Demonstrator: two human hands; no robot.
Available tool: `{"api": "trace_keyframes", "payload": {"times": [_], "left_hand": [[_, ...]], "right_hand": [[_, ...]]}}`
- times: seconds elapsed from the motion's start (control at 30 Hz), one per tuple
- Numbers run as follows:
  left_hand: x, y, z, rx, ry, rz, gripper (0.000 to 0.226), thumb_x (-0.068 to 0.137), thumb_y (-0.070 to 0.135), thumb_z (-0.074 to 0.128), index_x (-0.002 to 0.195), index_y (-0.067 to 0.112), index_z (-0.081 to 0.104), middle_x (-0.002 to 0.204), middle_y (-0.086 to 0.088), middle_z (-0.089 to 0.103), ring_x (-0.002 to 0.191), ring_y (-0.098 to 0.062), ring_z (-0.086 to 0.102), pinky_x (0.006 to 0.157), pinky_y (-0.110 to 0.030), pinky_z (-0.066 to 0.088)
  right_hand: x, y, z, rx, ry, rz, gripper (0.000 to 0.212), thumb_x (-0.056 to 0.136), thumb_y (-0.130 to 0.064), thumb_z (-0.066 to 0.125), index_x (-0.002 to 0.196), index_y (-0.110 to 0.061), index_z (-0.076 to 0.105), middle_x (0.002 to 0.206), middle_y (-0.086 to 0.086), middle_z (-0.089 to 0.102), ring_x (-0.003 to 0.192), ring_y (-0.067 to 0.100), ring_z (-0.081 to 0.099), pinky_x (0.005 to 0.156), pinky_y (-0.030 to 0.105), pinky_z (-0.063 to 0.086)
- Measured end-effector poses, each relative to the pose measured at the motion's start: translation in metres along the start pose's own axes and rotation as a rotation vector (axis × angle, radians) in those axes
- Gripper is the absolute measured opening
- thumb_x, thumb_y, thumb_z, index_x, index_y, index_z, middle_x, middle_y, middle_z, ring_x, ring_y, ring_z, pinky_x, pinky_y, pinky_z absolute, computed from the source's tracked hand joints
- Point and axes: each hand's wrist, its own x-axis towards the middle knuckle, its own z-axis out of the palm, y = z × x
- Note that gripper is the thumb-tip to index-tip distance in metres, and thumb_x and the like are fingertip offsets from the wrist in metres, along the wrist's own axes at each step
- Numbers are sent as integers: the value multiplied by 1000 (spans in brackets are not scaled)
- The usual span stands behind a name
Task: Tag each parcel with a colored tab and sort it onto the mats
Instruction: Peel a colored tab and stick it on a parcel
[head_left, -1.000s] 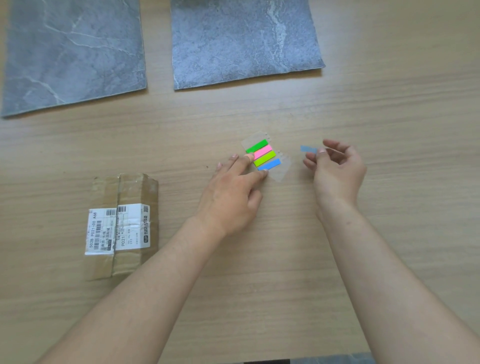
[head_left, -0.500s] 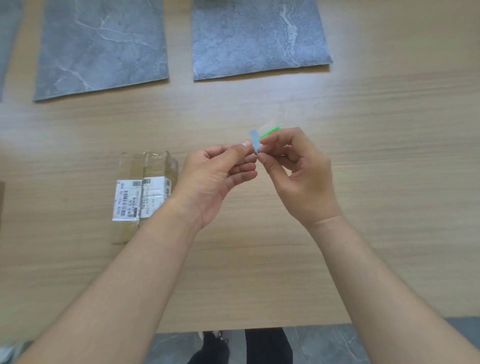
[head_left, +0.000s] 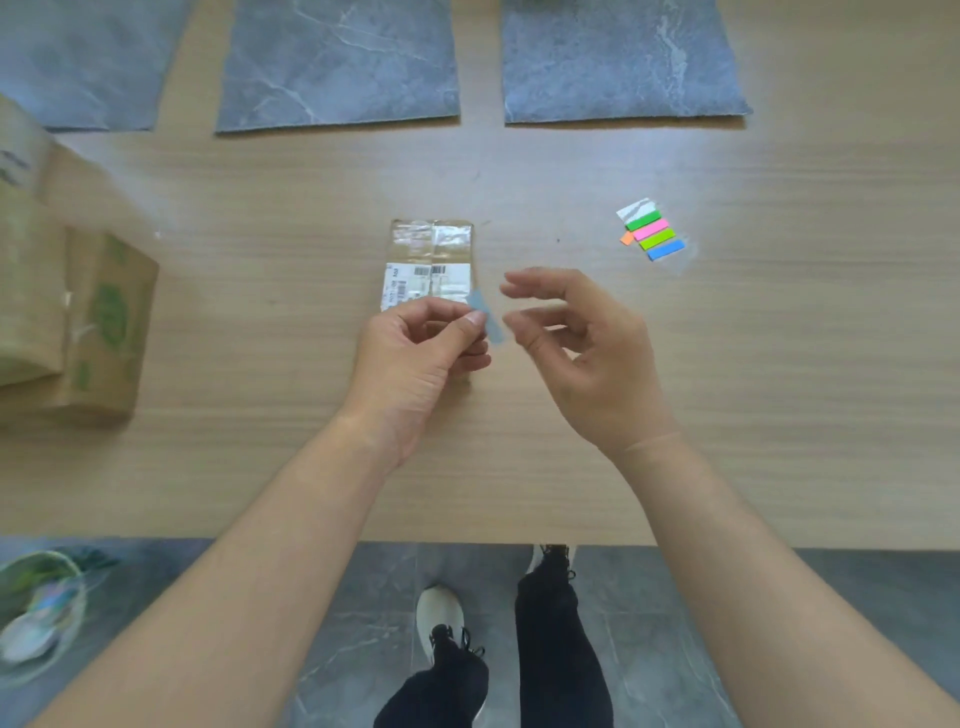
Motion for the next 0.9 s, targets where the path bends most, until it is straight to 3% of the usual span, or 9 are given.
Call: {"api": "trace_keyframes", "payload": {"times": [0.07, 0.2, 0.3, 0.43, 0.53, 0.7, 0.9], "left_hand": [[-3, -8, -18, 113, 23, 42, 4, 89, 4, 72, 85, 4, 71, 79, -16, 71, 70, -23, 69, 76, -39, 61], [-4, -26, -42, 322, 23, 99, 6, 90, 2, 70, 85, 4, 71, 77, -14, 71, 70, -21, 70, 79, -43, 62], [-1, -39, -51, 400, 14, 111, 7, 89, 5, 71, 83, 8, 73, 76, -15, 73, 69, -23, 70, 79, -48, 61], [7, -49, -52, 449, 26, 149, 7, 87, 11, 74, 81, 14, 76, 70, -7, 73, 72, -31, 71, 78, -50, 60], [12, -56, -54, 537, 27, 200, 7, 85, 19, 74, 80, 20, 77, 67, 2, 73, 69, -23, 71, 77, -45, 60], [14, -69, -52, 502, 96, 176, 9, 86, 17, 75, 79, 23, 77, 65, 4, 72, 65, -19, 72, 73, -43, 61], [16, -76, -49, 452, 144, 174, 5, 85, 19, 77, 82, 21, 79, 68, 5, 74, 66, -15, 72, 73, -42, 61]], "right_hand": [[-3, 5, 14, -68, 83, 41, 24, 98, -7, 64, 120, -15, 70, 116, -6, 73, 92, 13, 74, 78, 37, 61], [-2, 21, 36, -223, 127, 2, 34, 94, 3, 56, 119, -13, 73, 114, -4, 74, 99, 10, 71, 84, 30, 58], [-3, 32, 47, -372, 41, -113, 55, 80, 14, 44, 120, -9, 74, 125, 5, 70, 115, 19, 67, 99, 30, 53], [-8, 51, 58, -444, -89, -149, 59, 78, -2, 37, 125, -12, 73, 140, 4, 63, 127, 24, 62, 101, 42, 54], [-12, 57, 65, -379, -126, -163, 51, 84, -13, 42, 123, -10, 74, 141, 5, 63, 126, 20, 63, 98, 39, 55], [-14, 62, 67, -331, -53, -185, 43, 83, -5, 52, 119, -8, 76, 138, 8, 65, 121, 15, 66, 99, 27, 54], [-14, 72, 73, -300, -12, -169, 28, 87, -9, 77, 115, -7, 78, 135, 8, 66, 120, 14, 66, 103, 27, 52]]}}
